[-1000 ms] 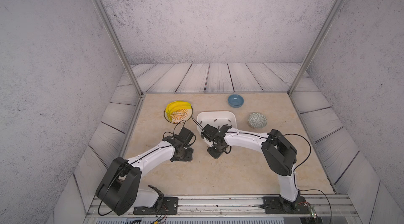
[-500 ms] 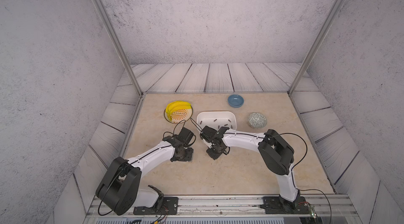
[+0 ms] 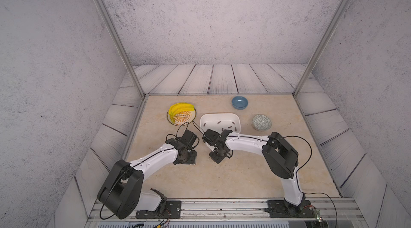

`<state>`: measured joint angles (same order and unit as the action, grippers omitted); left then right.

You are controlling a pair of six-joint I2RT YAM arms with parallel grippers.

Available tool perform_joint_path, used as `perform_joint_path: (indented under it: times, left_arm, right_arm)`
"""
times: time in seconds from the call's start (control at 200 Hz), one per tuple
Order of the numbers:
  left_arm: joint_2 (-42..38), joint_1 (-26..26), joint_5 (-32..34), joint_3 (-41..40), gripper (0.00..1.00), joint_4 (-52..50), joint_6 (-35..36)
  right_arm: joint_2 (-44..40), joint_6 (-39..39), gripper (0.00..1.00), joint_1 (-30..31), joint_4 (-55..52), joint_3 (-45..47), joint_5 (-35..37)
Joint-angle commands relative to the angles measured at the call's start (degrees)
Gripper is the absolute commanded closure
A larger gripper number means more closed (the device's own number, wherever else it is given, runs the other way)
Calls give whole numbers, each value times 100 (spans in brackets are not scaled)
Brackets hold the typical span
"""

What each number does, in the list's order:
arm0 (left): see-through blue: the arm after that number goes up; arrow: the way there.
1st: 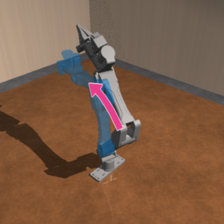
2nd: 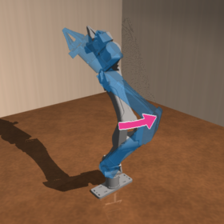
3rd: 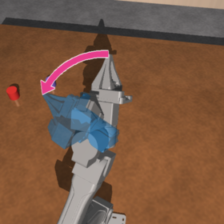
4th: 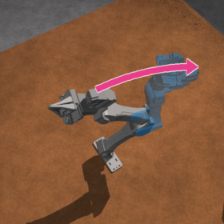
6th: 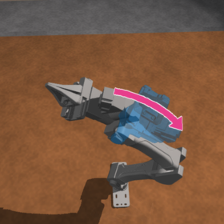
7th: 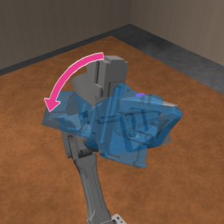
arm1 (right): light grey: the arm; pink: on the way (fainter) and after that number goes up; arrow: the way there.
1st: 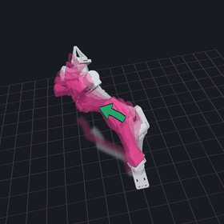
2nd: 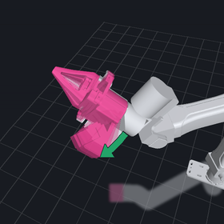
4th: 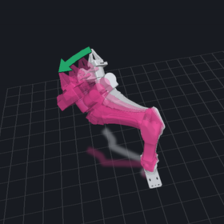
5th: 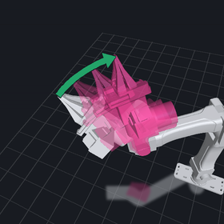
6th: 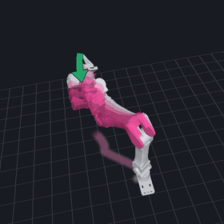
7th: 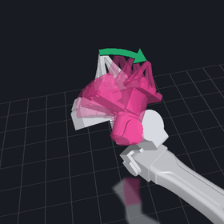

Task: Put the bit on the desktop into the storage box
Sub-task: Pick up the screwdriver bit from the center of the board, then place the screwdriver bit in the storage box.

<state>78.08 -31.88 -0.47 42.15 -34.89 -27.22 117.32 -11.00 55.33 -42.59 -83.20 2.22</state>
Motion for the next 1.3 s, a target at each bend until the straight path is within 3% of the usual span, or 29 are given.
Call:
perform_joint_path:
  times: [0.0, 0.27, 0.531, 0.846, 1.046, 1.191, 1.297]
  left_arm:
    - [58, 59, -7, 4, 37, -44, 50]
    - [102, 59, -6, 12, 37, -26, 59]
    - [93, 59, -12, 13, 37, -35, 59]
    - [127, 59, -60, 52, 37, -35, 51]
    - [186, 59, -118, 159, 38, -11, 76]
    - [314, 41, -247, 303, 39, 100, 94]
    - [443, 0, -274, 442, 40, 156, 177]
  right_arm:
    - [265, -89, 100, 6, -180, 111, 43]
    - [-390, -110, 100, -67, -534, -354, 526]
    - [-507, 208, 100, -553, -1022, -1250, 771]
    - [150, 645, 100, -1385, -1284, -2485, 772]
    - [457, 665, 100, -1533, -1221, -2493, 706]
    - [538, 643, 77, -1570, -1210, -2417, 650]
    - [477, 606, 69, -1573, -1147, -2326, 652]
